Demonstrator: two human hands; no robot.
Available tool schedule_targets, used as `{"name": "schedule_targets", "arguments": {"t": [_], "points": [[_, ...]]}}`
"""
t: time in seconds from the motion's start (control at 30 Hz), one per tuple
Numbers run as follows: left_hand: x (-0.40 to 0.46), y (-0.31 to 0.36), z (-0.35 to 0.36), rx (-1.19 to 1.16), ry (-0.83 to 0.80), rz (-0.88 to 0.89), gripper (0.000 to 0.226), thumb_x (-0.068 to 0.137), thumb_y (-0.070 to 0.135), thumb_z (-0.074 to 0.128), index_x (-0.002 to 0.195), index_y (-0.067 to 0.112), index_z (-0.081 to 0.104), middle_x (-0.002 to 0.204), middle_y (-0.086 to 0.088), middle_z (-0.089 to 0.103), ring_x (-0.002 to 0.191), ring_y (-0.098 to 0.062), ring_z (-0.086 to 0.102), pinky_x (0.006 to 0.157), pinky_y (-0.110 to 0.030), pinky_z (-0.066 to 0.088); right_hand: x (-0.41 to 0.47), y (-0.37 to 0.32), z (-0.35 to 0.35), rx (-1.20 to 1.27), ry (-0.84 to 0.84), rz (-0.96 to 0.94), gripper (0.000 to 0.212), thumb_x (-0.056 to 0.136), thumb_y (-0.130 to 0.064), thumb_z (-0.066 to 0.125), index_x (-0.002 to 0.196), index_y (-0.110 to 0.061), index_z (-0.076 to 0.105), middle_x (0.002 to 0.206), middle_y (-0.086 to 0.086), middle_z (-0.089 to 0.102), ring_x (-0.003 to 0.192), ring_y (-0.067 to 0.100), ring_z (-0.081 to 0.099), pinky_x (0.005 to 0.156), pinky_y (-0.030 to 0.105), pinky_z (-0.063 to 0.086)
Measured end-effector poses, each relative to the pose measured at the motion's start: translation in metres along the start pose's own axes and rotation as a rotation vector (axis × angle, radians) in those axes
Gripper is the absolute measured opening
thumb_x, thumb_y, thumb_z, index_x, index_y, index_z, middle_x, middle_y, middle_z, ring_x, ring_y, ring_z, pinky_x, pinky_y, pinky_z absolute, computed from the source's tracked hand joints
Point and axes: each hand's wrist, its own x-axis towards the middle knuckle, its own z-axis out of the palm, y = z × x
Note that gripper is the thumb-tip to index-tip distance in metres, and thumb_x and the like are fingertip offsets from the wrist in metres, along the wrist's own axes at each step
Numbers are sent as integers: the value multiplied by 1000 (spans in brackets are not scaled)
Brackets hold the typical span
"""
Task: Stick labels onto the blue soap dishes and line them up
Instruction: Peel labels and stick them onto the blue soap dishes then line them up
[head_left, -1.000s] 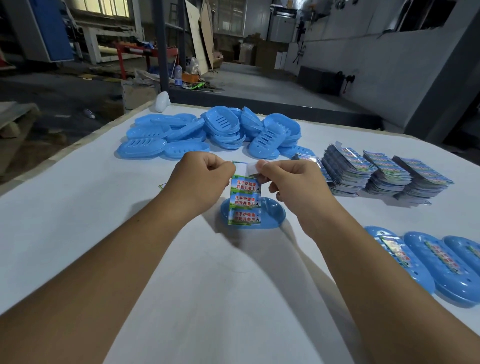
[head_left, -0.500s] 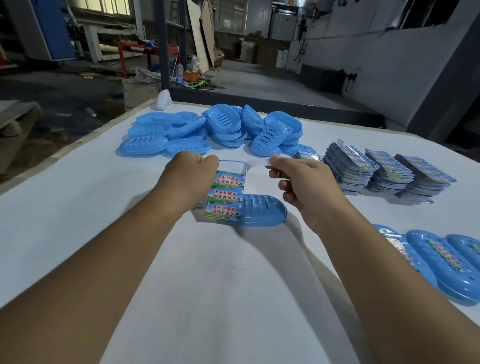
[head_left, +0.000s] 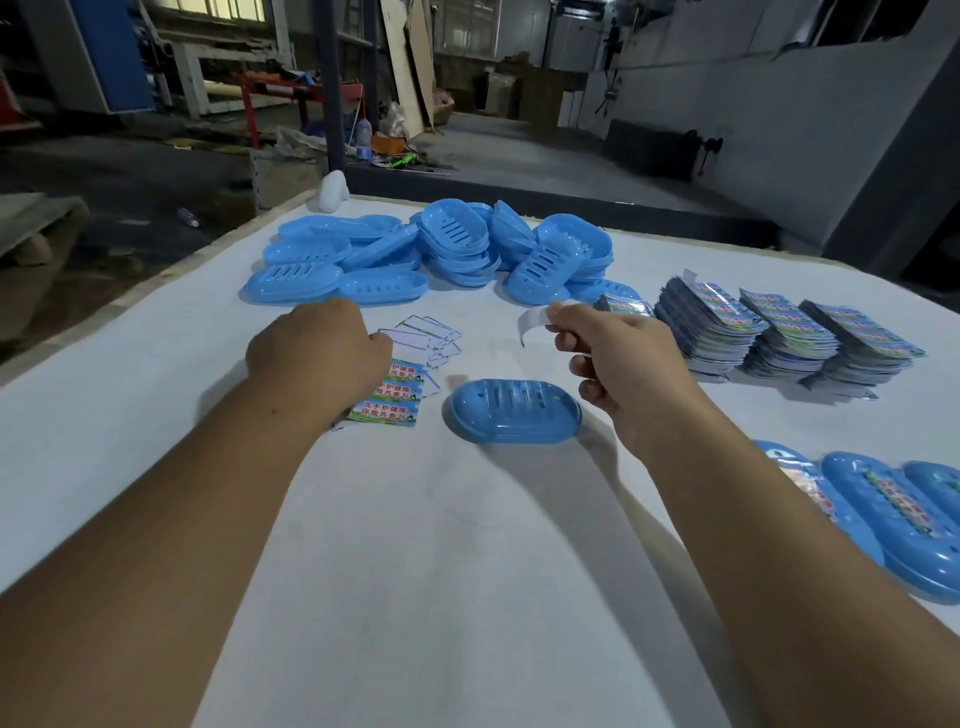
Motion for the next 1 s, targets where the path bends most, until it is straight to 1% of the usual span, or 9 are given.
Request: {"name": "schedule_targets", "arguments": {"t": [0.07,0.17,0.3,0.37,0.47,0.57,0.77,0.9,1.0], "points": [[-2,1,-1,-20,137,46,26,98,39,53,96,17,67,86,-4,64,78,-23,60,57,-31,38,-1,0,2,-37,16,-32,20,82,-36,79,79,-17,79,62,-12,66,62,11,51,59,26,41],[-7,13,-5,-425,246,169,13,93,31,64,90,23,73,79,4,67,73,-13,59,63,-26,43,-3,1,6,-158,67,-148,23,82,-37,78,67,-20,78,59,-11,64,52,3,50,58,23,43],[-25,33,-9,-913,-45,264,14,83,31,77,71,25,77,67,11,73,61,4,63,53,-9,45,-7,4,12,-347,100,-372,27,82,-37,73,71,-12,76,52,-8,55,47,4,42,51,22,39],[-32,38,-8,-966,-161,273,13,77,41,80,72,29,79,74,19,74,75,2,68,68,-17,52,-10,3,14,-393,76,-437,25,83,-36,72,66,-18,75,48,-10,56,45,3,44,45,15,37],[-36,42,-9,-999,-223,273,10,75,46,80,77,36,81,84,14,78,96,-8,71,96,-35,53,-12,3,15,-390,41,-491,23,84,-32,74,62,-25,74,45,-15,56,44,0,46,44,10,34],[-37,42,-10,-1012,-252,260,9,83,37,79,81,29,82,83,16,77,96,-3,70,101,-36,51,-13,3,16,-396,30,-502,23,85,-32,75,63,-26,73,44,-19,54,45,-1,48,46,8,34],[-34,42,-9,-1009,-210,217,9,83,38,79,83,29,82,81,21,76,90,1,68,81,-28,51,-13,3,15,-372,25,-481,26,85,-29,76,60,-24,70,42,-16,53,38,2,43,40,10,32],[-30,41,-6,-1029,-221,212,10,84,38,78,85,29,82,73,25,73,67,13,61,66,-24,43,-14,2,15,-345,-7,-477,23,85,-30,77,64,-22,74,44,-12,55,40,3,42,41,12,32],[-28,40,-5,-1055,-246,193,15,84,38,77,89,26,82,55,26,62,62,2,58,64,-24,41,-15,2,15,-327,-33,-490,19,84,-32,77,69,-22,77,62,-4,71,52,11,56,46,18,42]]}}
